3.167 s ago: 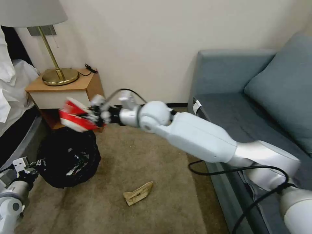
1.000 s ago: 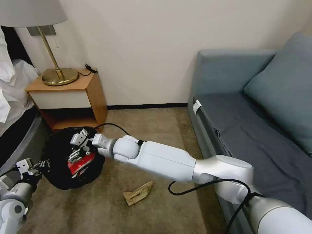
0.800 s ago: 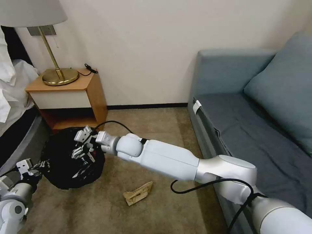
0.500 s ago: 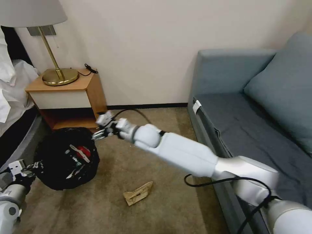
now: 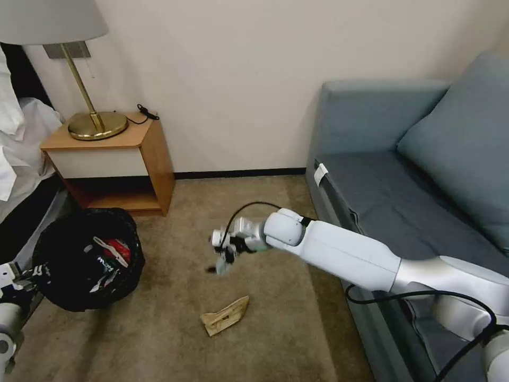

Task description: Pick up the trash bin, then pick up the garbage on the floor and place it into the trash bin.

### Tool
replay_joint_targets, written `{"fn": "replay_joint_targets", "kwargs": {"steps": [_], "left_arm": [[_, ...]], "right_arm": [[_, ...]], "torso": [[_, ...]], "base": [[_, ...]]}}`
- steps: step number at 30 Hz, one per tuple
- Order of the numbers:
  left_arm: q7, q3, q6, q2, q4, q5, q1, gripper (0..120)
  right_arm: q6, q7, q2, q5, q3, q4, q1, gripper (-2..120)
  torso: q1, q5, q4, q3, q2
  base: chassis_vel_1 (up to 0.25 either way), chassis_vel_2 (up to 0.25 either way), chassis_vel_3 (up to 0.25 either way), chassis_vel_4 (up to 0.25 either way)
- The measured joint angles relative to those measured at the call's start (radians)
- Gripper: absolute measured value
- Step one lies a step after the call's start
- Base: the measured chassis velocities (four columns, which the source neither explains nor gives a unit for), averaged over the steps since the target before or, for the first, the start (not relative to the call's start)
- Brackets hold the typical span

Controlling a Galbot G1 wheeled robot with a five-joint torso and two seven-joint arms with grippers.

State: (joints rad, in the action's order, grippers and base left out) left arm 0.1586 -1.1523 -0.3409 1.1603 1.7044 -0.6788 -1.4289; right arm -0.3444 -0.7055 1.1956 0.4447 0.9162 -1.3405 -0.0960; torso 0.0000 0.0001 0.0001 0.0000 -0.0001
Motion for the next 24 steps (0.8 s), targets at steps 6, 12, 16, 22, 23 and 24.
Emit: {"fn": "replay_joint_targets", "kwargs": {"steps": [6, 12, 16, 22, 23, 24], "left_arm": [[0.002, -0.004, 0.003, 0.008, 0.000, 0.001, -0.004, 1], [0.006, -0.006, 0.008, 0.006, -0.008, 0.000, -0.004, 1], [0.009, -0.006, 0.008, 0.001, -0.009, -0.001, -0.003, 1], [0.010, -0.010, 0.008, -0.002, -0.006, -0.004, -0.003, 1], [0.010, -0.014, 0.008, -0.003, -0.007, -0.006, -0.003, 1], [0.011, -0.017, 0.008, -0.004, -0.009, -0.007, -0.004, 1]], "right_arm": [[0.022, -0.035, 0.041, 0.038, 0.142, 0.066, 0.017, 100], [0.043, -0.021, 0.066, 0.030, 0.184, 0.143, -0.020, 100], [0.055, -0.014, 0.092, 0.017, 0.183, 0.214, -0.035, 100], [0.082, -0.010, 0.147, -0.011, 0.178, 0.344, -0.050, 100], [0.087, -0.010, 0.156, -0.013, 0.179, 0.364, -0.053, 100], [0.090, -0.011, 0.161, -0.015, 0.181, 0.374, -0.054, 100]], "torso": [[0.000, -0.0001, 0.0000, 0.000, 0.000], [0.000, -0.0002, -0.0001, 0.000, 0.000], [0.000, -0.0001, -0.0002, 0.000, 0.000], [0.000, -0.0001, -0.0002, 0.000, 0.000], [0.000, -0.0001, -0.0001, 0.000, 0.000], [0.000, -0.0001, -0.0002, 0.000, 0.000]], "base": [[0.000, 0.000, 0.000, 0.000], [0.000, 0.000, 0.000, 0.000], [0.000, 0.000, 0.000, 0.000], [0.000, 0.000, 0.000, 0.000], [0.000, 0.000, 0.000, 0.000], [0.000, 0.000, 0.000, 0.000]]}}
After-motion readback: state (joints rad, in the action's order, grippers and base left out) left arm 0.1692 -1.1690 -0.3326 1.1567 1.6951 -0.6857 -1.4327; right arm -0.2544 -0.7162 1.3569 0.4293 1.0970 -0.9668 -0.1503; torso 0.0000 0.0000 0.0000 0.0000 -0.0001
